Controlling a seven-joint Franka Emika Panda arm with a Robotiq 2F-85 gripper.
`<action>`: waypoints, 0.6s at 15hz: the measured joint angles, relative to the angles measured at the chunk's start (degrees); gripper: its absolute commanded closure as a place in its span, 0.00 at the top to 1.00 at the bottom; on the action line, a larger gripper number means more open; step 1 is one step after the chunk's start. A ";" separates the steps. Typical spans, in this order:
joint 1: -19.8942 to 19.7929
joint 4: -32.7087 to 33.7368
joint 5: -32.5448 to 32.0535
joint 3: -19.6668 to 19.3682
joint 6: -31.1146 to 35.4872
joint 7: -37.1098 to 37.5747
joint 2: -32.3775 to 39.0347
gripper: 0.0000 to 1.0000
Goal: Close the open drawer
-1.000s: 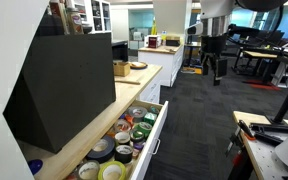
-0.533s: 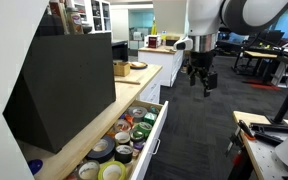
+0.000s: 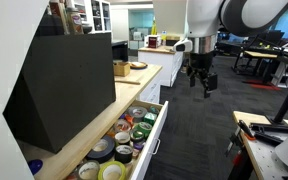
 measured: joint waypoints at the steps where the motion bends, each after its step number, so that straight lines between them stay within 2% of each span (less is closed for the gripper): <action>1: 0.22 -0.18 0.00 0.03 0.43 -0.84 0.50 1.00; 5: 1.74 -0.62 0.00 0.31 6.56 -5.28 4.78 1.00; 9: 2.62 -0.61 0.00 1.28 16.16 -9.67 10.51 1.00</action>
